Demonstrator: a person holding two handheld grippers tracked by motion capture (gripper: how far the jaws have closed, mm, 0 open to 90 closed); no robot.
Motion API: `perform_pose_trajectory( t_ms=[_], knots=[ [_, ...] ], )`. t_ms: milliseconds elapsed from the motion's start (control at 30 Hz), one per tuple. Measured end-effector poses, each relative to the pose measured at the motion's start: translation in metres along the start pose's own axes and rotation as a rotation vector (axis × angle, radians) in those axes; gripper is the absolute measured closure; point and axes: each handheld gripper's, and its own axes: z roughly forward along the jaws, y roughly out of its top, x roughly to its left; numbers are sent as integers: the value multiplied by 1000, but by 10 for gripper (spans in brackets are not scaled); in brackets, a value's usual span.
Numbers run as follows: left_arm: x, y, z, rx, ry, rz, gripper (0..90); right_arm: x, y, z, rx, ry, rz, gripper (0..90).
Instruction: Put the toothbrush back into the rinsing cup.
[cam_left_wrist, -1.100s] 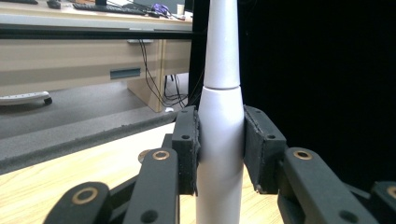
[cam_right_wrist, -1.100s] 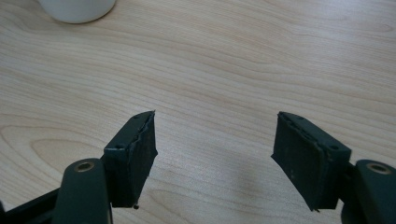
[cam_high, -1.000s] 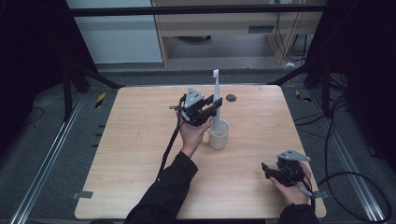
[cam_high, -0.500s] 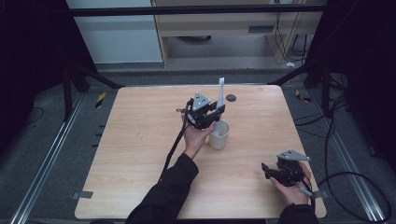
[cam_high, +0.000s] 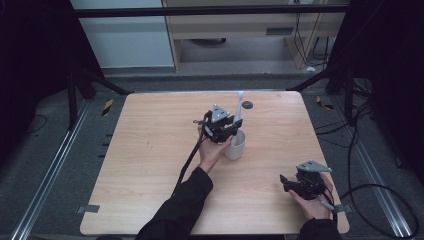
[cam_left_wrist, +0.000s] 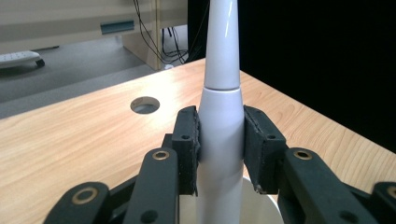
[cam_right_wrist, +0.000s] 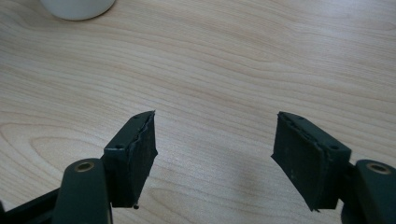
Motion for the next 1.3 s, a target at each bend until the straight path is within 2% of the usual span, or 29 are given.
perform_pose_trajectory(
  t_ms=[667, 1300],
  knots=[
    [0, -12, 12, 77, -5, 8, 670, 0, 0, 0, -1, -1, 0, 298],
    [1, -15, 12, 74, 6, 11, 640, 0, 0, 0, -2, 1, -1, 295]
  ],
)
